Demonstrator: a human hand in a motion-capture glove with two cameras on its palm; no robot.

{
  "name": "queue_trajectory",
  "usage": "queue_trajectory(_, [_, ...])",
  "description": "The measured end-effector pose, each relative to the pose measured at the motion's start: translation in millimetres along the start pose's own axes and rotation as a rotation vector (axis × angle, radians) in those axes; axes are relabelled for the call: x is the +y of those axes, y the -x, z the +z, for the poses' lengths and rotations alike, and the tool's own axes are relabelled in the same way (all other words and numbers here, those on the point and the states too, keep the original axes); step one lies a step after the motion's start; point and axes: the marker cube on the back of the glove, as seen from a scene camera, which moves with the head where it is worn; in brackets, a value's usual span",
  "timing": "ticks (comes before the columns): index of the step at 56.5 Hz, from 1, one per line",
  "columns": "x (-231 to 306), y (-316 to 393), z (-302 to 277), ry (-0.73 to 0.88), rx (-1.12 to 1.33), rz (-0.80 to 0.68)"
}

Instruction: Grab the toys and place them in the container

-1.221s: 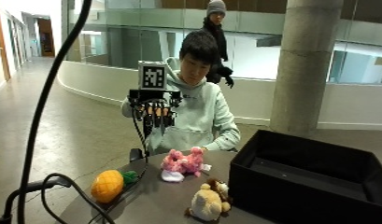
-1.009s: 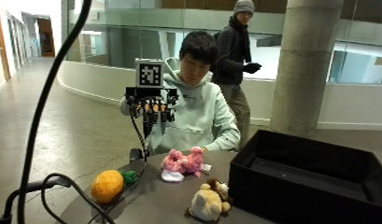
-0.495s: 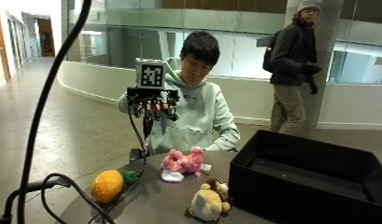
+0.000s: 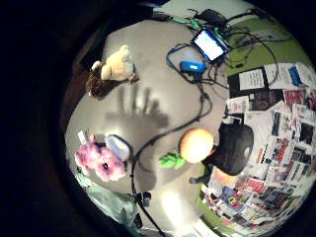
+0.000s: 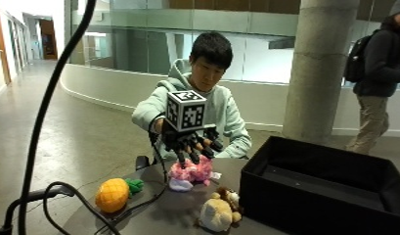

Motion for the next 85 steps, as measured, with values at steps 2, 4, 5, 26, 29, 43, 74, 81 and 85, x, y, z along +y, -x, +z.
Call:
queue_trajectory(2, [-9.6, 3.0, 7.6, 0.03, -0.002, -0.007])
queue_trajectory(4, [-17.7, 6.1, 15.8, 0.051, -0.004, -0.018])
queue_trajectory(5, [-21.5, 7.5, 19.9, 0.061, -0.006, -0.024])
queue_trajectory(26, [-84.0, 17.8, 106.0, 0.223, -0.203, -0.056])
queue_trajectory(29, [-85.8, 17.5, 113.8, 0.224, -0.208, -0.048])
queue_trajectory(43, [-74.2, 14.0, 125.6, 0.167, -0.239, -0.021])
queue_trajectory(74, [-22.0, 20.2, 112.1, 0.11, -0.119, 0.025])
queue_trajectory(81, [-5.4, 25.6, 82.3, 0.168, -0.13, 0.022])
queue_trajectory(85, [12.1, 37.2, 60.1, 0.16, -0.124, 0.012])
